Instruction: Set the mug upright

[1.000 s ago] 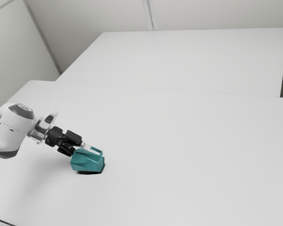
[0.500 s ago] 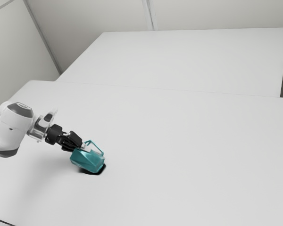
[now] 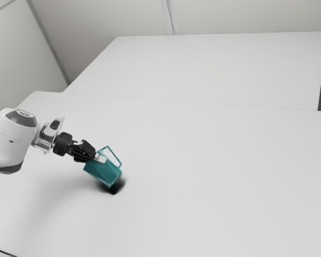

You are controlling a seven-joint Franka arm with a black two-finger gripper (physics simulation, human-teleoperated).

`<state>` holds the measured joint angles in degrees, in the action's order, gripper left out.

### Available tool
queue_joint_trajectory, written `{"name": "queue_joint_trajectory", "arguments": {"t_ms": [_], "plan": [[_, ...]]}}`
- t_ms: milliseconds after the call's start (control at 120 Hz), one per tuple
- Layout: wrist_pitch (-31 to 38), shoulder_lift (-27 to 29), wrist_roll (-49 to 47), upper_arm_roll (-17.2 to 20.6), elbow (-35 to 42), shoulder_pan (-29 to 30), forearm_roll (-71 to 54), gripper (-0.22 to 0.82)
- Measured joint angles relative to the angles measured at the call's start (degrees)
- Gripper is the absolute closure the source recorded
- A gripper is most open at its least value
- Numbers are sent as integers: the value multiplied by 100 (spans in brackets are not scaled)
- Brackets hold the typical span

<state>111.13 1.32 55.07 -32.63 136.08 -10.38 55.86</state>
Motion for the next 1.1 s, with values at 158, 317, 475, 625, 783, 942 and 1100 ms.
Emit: {"name": "queue_joint_trajectory", "arguments": {"t_ms": [158,317,475,625,783,942,1100], "plan": [[73,222,-236,163,-22,-28,-118,79],[285,380,-633,409,-183,-141,-629,79],[404,363,-1140,552,-660,-174,-1487,79],[723,264,-1671,824,-847,-261,-2342,79],[1093,-167,-2160,1063,-1404,-345,-3222,79],[1517,-498,-2643,1239,-1546,-427,-4101,79],[1920,-683,-3084,1362,-1551,-471,-4731,79]]}}
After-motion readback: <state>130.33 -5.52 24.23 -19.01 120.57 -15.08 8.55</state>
